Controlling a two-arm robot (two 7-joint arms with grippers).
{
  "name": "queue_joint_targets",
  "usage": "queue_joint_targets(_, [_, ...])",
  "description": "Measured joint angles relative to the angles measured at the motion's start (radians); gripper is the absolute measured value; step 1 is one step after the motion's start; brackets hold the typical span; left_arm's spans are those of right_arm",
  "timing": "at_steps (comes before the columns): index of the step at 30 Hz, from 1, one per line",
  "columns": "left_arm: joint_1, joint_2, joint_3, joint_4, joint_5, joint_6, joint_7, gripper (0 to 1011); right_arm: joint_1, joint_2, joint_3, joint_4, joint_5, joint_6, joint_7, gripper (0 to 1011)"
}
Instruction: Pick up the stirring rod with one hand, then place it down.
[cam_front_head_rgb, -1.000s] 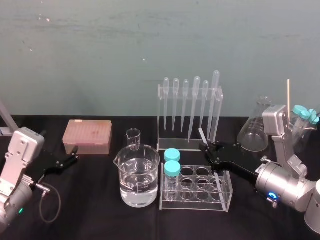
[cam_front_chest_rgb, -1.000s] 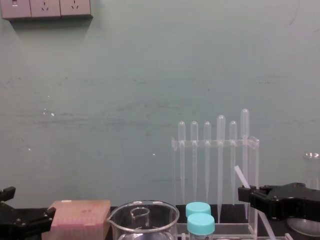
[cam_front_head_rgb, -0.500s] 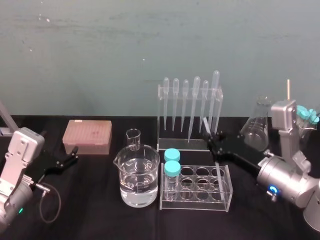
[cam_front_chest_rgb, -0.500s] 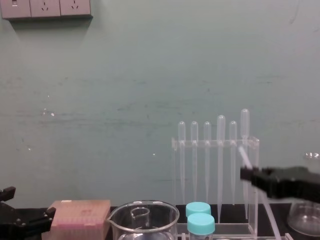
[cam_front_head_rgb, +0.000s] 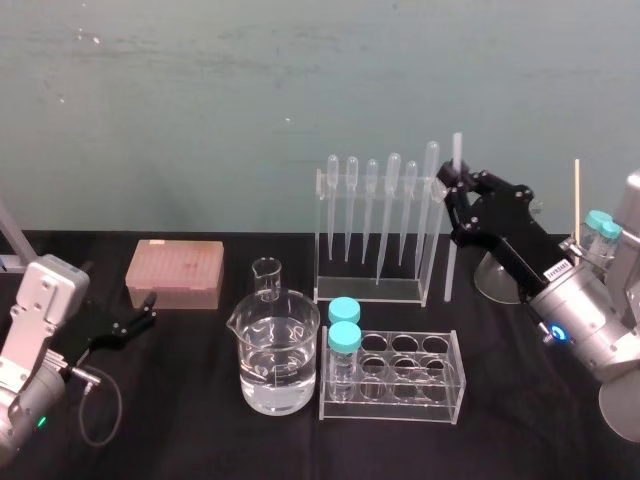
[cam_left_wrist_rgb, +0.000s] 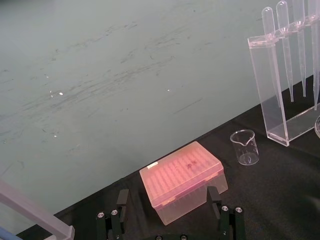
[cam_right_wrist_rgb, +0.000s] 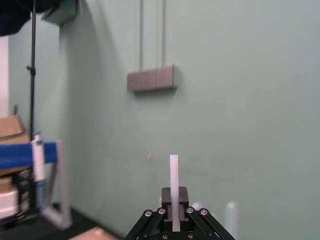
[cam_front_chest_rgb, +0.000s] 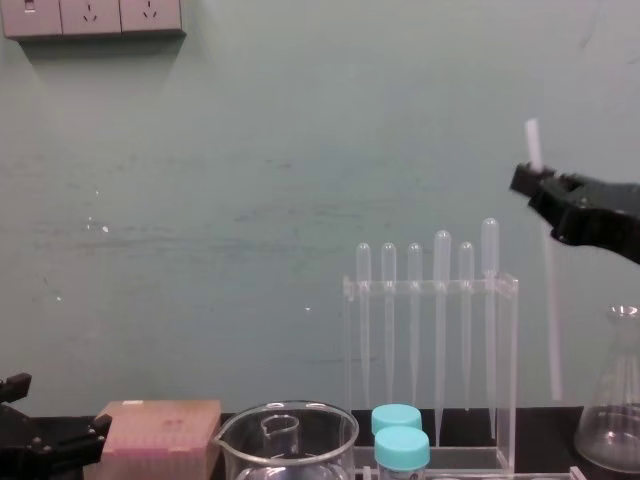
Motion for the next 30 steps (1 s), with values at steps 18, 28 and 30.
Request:
queue_joint_targets(18, [0.0, 0.0, 0.0, 0.0, 0.0, 0.0, 0.0, 1000, -0.05, -0.038, 0.047, 0.116, -0.075, -0.243, 0.039, 67])
queue_joint_targets(28, [0.0, 0.0, 0.0, 0.0, 0.0, 0.0, 0.0, 1000, -0.048, -0.038, 0.044, 0.116, -0.075, -0.243, 0.04, 67])
queue_joint_targets(30, [0.0, 0.0, 0.0, 0.0, 0.0, 0.0, 0.0, 1000, -0.048, -0.038, 0.044, 0.115, -0.075, -0.243, 0.04, 67])
